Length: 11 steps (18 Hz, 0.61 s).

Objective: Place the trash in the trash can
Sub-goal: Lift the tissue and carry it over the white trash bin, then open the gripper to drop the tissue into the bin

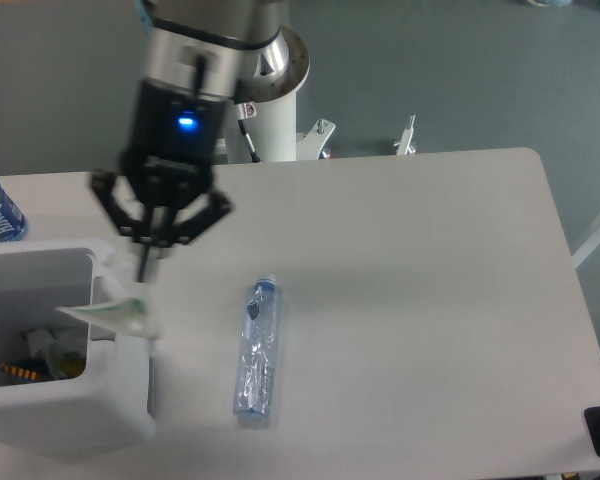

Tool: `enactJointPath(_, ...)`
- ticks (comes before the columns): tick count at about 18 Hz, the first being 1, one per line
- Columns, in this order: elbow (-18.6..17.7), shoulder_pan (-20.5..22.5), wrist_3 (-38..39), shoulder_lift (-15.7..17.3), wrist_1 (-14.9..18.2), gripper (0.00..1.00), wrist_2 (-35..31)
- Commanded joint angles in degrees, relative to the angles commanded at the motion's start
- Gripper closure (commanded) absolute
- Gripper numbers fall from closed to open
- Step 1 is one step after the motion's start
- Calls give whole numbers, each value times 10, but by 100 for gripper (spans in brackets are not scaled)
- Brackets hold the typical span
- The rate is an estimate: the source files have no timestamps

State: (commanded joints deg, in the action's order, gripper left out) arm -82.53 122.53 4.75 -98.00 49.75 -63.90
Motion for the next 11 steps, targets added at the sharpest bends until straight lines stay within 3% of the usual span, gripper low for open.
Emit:
enactJointPath(5, -2, -31, -7, -17, -1, 100, 31)
enactJointPath(6, -1, -39, -10, -25, -2, 96, 31)
enactJointPath(7, 0, -46, -16, -33, -2, 76, 31)
enactJointPath(9, 9, -47, -50, -43, -12, 0, 30)
enactJointPath(11, 11, -46, -58, -40, -12, 0, 30)
